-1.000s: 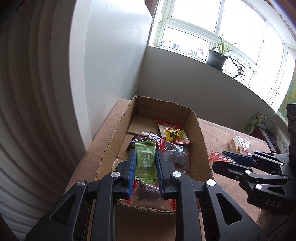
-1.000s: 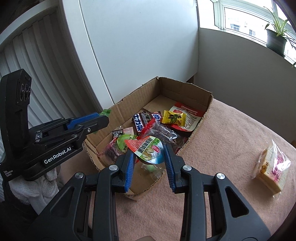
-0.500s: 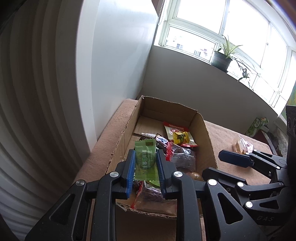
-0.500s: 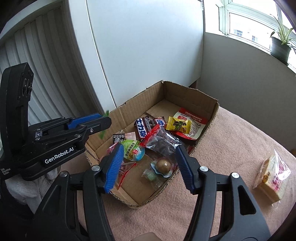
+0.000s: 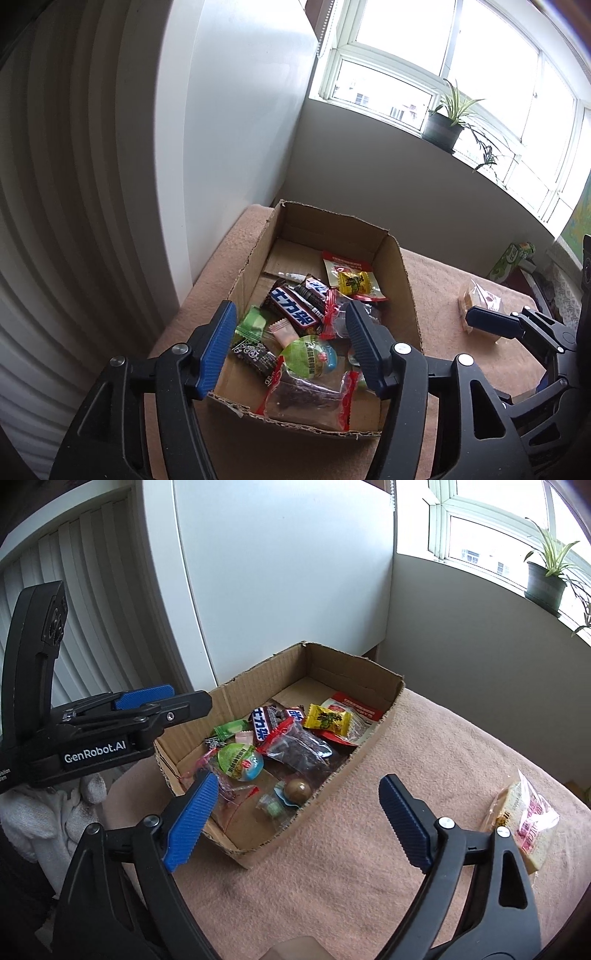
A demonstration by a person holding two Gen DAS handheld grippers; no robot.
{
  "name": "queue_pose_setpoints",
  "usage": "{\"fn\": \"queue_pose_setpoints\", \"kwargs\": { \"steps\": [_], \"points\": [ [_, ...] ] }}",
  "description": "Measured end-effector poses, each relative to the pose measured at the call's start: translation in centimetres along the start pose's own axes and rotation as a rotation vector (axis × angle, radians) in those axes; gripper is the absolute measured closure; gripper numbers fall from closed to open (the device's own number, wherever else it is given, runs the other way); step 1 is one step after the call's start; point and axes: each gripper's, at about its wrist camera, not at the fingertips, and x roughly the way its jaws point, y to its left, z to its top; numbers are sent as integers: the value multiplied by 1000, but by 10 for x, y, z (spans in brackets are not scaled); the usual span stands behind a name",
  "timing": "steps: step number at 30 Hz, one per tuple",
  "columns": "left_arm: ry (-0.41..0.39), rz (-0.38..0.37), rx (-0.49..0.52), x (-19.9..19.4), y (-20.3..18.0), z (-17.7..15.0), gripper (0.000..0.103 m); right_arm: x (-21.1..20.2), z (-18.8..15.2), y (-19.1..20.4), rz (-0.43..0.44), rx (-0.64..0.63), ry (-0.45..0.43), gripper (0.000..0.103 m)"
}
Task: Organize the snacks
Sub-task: 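Carry both items into the cardboard box and open both tools, then move both tools back to the sliced-bread bag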
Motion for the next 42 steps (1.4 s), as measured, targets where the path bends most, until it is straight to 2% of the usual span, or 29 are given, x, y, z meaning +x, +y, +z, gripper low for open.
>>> {"fn": "queue_pose_setpoints", "kwargs": {
  "steps": [4,16,25,35,42],
  "points": [
    [-5,-19,3,-2,-10,0,36,-17,-11,-26,-25,57,-12,12],
    [1,-162,40,-2,-67,-7,36,-78,-55,-123,-163,252,-52,12],
    [43,-247,109,11,-121,-16,36,-92,-86,-203,-209,456,-42,11],
    [142,-339,185,47,-179,-30,35,-71,-116,-264,-119,649,-11,11],
    [220,-415,158,84,-204,-34,35,-44,-116,-283,-9,719,0,11]
  ]
}}
